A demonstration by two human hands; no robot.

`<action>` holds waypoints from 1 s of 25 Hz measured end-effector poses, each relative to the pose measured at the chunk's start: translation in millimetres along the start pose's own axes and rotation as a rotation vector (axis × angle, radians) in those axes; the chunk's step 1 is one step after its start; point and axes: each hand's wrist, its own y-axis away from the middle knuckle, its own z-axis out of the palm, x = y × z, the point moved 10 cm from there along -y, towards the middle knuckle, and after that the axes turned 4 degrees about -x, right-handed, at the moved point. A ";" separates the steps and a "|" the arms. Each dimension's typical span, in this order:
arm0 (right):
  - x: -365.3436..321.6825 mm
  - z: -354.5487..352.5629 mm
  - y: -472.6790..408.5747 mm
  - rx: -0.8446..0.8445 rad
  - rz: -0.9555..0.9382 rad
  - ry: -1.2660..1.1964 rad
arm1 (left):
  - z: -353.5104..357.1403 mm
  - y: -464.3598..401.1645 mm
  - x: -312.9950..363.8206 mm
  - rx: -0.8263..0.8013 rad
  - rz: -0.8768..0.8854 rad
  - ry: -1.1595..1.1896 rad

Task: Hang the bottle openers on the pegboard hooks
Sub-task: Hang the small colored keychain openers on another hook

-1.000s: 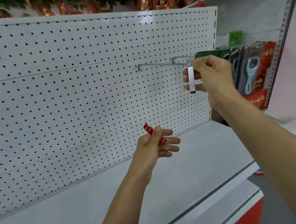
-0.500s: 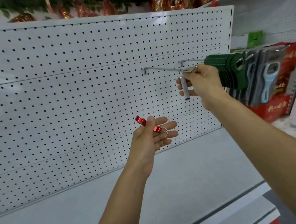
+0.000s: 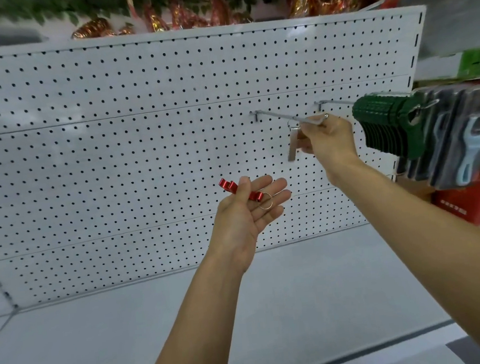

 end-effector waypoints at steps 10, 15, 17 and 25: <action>-25.6 25.2 147.9 -0.252 -0.931 0.703 | 11.6 1.6 -25.9 0.103 -0.046 -0.047; -40.5 8.6 147.6 -0.206 -1.047 0.729 | 31.5 0.5 -33.3 0.056 -0.072 0.027; -42.1 0.1 137.1 -0.302 -0.890 0.623 | 37.7 0.3 -35.4 0.029 -0.077 0.105; -55.3 -33.2 81.4 -0.522 -0.161 0.144 | 70.0 6.7 -26.8 -0.100 0.043 0.146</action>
